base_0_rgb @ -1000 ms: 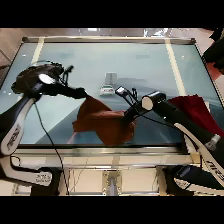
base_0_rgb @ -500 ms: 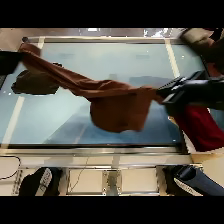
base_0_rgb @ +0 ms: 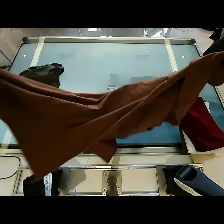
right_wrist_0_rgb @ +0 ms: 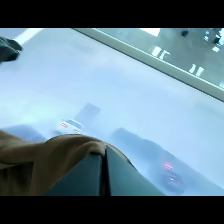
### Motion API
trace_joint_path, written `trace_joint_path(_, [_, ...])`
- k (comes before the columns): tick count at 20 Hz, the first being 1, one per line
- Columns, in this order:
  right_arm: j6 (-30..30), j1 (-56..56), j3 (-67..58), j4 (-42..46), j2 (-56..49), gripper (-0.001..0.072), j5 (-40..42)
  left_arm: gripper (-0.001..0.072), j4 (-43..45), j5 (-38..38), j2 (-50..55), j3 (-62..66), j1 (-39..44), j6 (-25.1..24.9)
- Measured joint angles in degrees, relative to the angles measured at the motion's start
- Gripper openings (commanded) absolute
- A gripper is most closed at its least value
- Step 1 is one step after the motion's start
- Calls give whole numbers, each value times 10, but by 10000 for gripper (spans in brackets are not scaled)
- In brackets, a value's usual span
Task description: Fold the shirts.
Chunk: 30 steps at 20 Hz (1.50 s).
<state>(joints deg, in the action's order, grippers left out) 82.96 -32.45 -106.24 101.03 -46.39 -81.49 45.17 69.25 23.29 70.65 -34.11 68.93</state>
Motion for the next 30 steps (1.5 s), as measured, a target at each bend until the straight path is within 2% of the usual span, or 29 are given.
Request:
trace_joint_path(2, [-10, 9, -2, 44, -47, 6, 6, 9, 2, 68, 39, -34, 0, 14])
trace_joint_path(5, [-20, 56, -4, 63, -146, 7, 23, 9, 8, 118, 113, -129, 16, 22])
trace_joint_path(8, [-24, 127, -5, 3, -270, 8, 45, 8, 23, 100, 196, -228, 49, 9])
trace_joint_path(12, [-21, 188, -5, -108, -428, 8, 144, 9, 27, -74, 316, -295, 103, -7])
trace_joint_path(15, [1, 203, -5, -172, -515, 9, 269, 10, -8, -228, 402, -299, 145, -15])
trace_joint_path(17, [11, 207, -5, -216, -556, 9, 359, 10, -33, -290, 452, -285, 172, -23])
trace_joint_path(18, [16, 209, -5, -233, -569, 25, 396, 80, -43, -311, 475, -275, 184, -28])
trace_joint_path(19, [20, 210, -5, -249, -579, 141, 427, 321, -52, -327, 496, -262, 196, -30])
trace_joint_path(20, [24, 211, -7, -264, -586, 381, 455, 551, -60, -342, 511, -249, 205, -32])
trace_joint_path(21, [27, 212, -12, -275, -591, 523, 472, 628, -65, -354, 523, -234, 212, -33])
trace_joint_path(23, [31, 218, -39, -289, -597, 523, 468, 627, -71, -372, 531, -201, 212, -35])
trace_joint_path(25, [33, 232, -82, -291, -597, 514, 414, 627, -75, -378, 515, -168, 194, -36])
trace_joint_path(27, [32, 257, -112, -274, -575, 510, 317, 627, -74, -372, 476, -150, 157, -37])
trace_joint_path(30, [10, 311, -97, -242, -506, 489, 174, 626, -16, -306, 389, -139, 69, -38])
